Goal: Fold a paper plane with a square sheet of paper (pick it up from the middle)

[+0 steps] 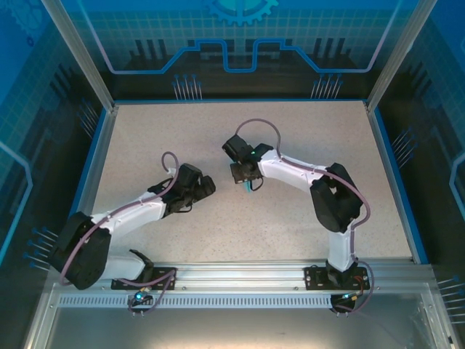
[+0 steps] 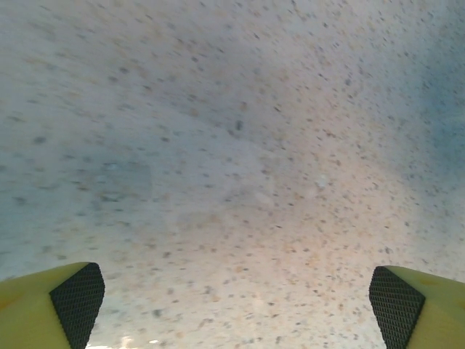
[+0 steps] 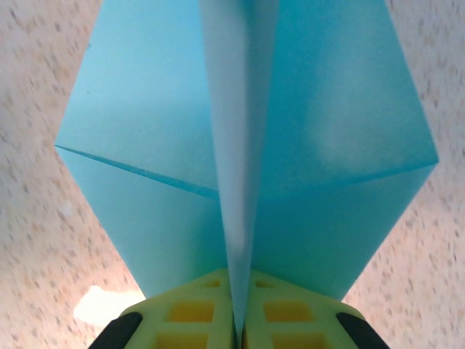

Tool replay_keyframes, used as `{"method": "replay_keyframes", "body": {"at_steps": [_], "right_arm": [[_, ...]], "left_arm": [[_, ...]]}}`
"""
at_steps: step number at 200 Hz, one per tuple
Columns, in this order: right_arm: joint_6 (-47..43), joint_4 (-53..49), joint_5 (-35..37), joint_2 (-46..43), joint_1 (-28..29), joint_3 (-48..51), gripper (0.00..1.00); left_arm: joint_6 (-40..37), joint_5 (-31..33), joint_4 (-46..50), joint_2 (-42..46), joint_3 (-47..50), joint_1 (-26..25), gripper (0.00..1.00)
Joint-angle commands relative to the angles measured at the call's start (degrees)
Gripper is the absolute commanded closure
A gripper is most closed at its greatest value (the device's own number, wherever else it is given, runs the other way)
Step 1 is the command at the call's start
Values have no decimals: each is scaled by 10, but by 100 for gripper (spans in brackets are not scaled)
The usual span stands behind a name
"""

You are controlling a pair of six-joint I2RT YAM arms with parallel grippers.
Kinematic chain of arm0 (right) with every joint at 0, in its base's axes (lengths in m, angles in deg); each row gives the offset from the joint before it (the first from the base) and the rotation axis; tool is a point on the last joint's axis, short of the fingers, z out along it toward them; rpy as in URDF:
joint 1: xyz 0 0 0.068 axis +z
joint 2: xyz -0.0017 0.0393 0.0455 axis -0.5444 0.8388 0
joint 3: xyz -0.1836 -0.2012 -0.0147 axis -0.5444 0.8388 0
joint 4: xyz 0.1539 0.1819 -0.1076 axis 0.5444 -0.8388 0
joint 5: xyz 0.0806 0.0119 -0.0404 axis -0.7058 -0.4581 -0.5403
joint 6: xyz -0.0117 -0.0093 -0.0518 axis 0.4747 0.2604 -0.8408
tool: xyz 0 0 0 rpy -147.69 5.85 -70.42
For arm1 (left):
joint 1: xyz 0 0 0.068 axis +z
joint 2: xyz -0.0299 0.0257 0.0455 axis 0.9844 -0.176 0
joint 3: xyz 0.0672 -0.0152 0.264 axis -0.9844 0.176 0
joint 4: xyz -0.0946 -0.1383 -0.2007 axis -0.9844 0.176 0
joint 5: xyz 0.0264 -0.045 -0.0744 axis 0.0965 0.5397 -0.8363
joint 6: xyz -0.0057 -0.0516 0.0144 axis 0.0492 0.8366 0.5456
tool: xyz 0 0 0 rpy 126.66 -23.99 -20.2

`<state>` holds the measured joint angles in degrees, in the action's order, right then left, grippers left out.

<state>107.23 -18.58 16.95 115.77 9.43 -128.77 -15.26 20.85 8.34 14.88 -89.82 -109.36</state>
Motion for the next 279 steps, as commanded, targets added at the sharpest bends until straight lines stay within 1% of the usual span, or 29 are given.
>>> {"method": "replay_keyframes", "body": {"at_steps": [1, 27, 61, 116, 130, 135, 173, 219, 243, 263, 279], "right_arm": [[-20, 6, -10, 47, -10, -43, 91], [-25, 8, -11, 88, -14, -90, 90], [-19, 5, -13, 137, -19, -138, 88], [-7, -14, -6, 200, -24, -194, 86], [-3, -23, -2, 204, -25, -208, 85], [-2, -26, -2, 221, -24, -212, 84], [-1, -37, -1, 244, -24, -230, 81], [2, -40, -2, 251, -24, -233, 80], [0, -48, -3, 236, -23, -239, 80], [-3, -56, -10, 210, -24, -245, 75], [-6, -61, -16, 163, -23, -245, 69]], "left_arm": [[-21, 70, 75, 39, 8, 8, 1], [-28, 94, 101, 70, 11, 16, 1], [-31, 97, 113, 91, 18, 26, 1], [-31, 93, 114, 84, 15, 29, 2], [-31, 91, 114, 82, 15, 29, 1], [-31, 91, 113, 81, 15, 29, 2], [-30, 88, 111, 74, 15, 29, 2], [-28, 88, 114, 70, 13, 29, 1], [-28, 89, 119, 72, 9, 29, 1], [-29, 91, 126, 73, 2, 29, 2], [-32, 93, 133, 75, -5, 29, 2]]}}
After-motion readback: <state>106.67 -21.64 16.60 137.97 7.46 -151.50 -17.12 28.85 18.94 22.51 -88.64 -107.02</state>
